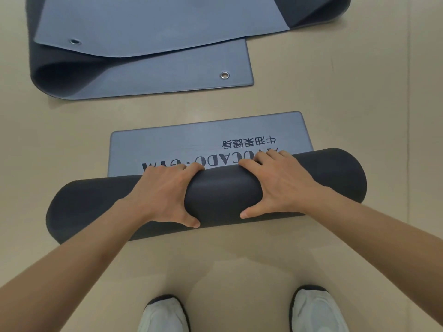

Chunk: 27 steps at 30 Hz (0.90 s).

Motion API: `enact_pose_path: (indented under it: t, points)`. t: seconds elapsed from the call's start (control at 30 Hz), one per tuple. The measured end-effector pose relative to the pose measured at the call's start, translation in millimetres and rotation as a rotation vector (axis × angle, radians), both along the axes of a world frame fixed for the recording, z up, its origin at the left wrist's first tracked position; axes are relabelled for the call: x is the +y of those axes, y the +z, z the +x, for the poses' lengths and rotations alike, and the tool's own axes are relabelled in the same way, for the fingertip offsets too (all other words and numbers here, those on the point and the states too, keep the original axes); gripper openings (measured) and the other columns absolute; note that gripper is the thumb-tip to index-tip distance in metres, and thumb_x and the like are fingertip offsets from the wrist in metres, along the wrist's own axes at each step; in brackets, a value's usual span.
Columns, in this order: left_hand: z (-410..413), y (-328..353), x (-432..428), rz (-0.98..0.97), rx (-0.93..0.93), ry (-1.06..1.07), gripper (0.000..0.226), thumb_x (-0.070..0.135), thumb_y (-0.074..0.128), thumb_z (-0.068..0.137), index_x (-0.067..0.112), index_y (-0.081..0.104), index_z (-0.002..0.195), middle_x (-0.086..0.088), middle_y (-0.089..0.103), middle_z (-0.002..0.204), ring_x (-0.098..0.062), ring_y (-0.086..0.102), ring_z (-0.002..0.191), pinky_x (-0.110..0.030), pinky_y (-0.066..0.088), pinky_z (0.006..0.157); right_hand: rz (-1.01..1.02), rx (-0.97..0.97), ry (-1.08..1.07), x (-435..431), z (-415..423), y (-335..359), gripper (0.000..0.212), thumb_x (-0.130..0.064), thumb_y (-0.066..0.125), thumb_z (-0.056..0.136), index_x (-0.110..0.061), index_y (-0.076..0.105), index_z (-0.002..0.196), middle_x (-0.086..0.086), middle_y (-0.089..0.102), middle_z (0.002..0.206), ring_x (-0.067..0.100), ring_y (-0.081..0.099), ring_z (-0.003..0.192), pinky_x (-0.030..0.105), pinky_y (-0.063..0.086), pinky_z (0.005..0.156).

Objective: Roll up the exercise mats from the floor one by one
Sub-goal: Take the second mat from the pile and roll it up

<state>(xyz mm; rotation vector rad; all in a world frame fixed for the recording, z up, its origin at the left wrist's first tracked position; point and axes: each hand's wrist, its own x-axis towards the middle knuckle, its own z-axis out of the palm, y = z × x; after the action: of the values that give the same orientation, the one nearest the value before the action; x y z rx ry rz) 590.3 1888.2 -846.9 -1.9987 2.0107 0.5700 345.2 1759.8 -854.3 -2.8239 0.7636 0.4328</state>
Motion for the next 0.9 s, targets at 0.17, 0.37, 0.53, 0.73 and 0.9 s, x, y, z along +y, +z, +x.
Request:
enact_pose_path:
  t: [0.17,0.37,0.53,0.73,0.9]
  points:
    - [-9.9,2.4,26.5,0.203,0.159,0.000,0.104,0.083,0.076,0.041,0.049,0.036,0.130,0.023,0.063,0.105,-0.010,0.061,0.090,-0.033,0.047,0.076,0.263,0.117,-0.022,27.7,-14.6,6.0,0.103,-0.098,0.057,0.055,-0.036,0.041,0.136,-0.008,0.055,0.107,0.018,0.053,0.095,0.036,0.042,0.079]
    - [4.4,-9.4,20.2,0.368,0.394,0.153,0.108,0.075,0.087,0.042,0.058,0.038,0.136,0.028,0.058,0.124,-0.007,0.058,0.113,-0.034,0.046,0.097,0.294,0.074,-0.070,36.2,-13.2,14.7,0.109,-0.088,0.059,0.070,-0.035,0.020,0.158,-0.003,0.037,0.156,0.025,0.041,0.137,0.044,0.030,0.115]
    - [21.6,-10.7,9.2,0.312,0.373,0.252,0.126,0.083,0.082,0.047,0.062,0.016,0.153,0.021,0.035,0.161,-0.017,0.037,0.146,-0.045,0.031,0.116,0.014,-0.203,-0.048,76.0,-23.2,6.5,0.095,-0.076,0.065,0.076,-0.023,0.042,0.152,0.012,0.042,0.156,0.036,0.041,0.140,0.055,0.028,0.117]
    - [41.7,-13.9,-0.4,-0.051,0.315,0.402,0.095,0.092,0.053,0.065,0.047,0.044,0.148,0.018,0.040,0.159,-0.015,0.038,0.145,-0.051,0.037,0.115,-0.138,-0.328,-0.056,80.9,-42.3,-27.7,0.092,-0.067,0.071,0.078,-0.020,0.044,0.153,0.017,0.040,0.158,0.042,0.033,0.147,0.060,0.023,0.120]
    - [5.3,-15.8,16.6,-0.466,0.266,0.188,0.056,0.060,0.053,0.090,0.025,0.067,0.132,0.003,0.063,0.140,-0.025,0.056,0.130,-0.047,0.045,0.104,-0.113,-0.293,-0.009,40.5,-33.0,-36.9,0.094,-0.068,0.066,0.082,-0.027,0.031,0.159,0.012,0.033,0.163,0.037,0.027,0.150,0.056,0.017,0.124]
